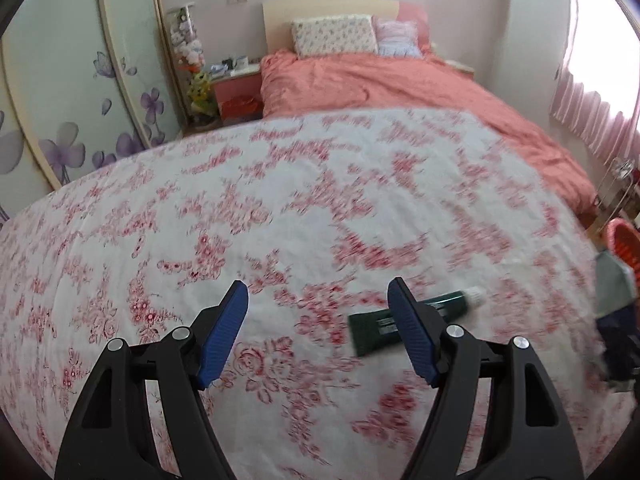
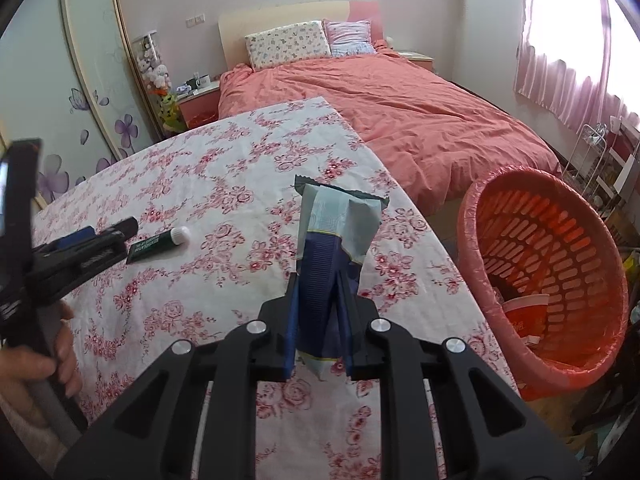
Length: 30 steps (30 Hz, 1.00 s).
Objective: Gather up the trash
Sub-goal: 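Grasp the green Mentholatum lip gel tube with the left tool while the right tool holds the sock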
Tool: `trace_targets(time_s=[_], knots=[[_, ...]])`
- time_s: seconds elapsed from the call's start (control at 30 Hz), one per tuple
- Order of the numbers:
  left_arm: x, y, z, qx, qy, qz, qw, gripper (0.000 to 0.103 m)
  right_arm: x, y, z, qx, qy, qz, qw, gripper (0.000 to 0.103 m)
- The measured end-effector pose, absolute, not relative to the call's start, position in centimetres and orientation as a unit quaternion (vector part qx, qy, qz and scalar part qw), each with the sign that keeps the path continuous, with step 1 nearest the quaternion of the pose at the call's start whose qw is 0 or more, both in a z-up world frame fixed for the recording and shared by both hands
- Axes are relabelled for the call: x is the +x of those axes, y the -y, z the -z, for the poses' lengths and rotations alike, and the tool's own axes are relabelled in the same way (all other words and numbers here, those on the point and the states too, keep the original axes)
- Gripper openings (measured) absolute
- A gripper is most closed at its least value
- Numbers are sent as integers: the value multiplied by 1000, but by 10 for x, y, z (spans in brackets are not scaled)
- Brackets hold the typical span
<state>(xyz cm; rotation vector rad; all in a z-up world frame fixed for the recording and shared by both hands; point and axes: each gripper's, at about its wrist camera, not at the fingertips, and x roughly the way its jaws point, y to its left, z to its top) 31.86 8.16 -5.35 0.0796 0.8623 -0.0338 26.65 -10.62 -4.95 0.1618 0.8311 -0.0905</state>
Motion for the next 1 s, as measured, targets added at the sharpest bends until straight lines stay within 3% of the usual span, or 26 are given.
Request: trace_targets(time_s=[0.2, 0.47, 1.0], knots=[[303, -83, 56, -2, -439, 74, 896, 68, 265, 109, 53, 88, -405, 40, 909, 18], [269, -55, 52, 39, -417, 118, 900, 66, 259, 105, 51, 84, -401, 40, 911, 18], [320, -80, 56, 17, -443, 61, 894, 66, 259, 114, 50, 91, -397, 49, 912, 18]])
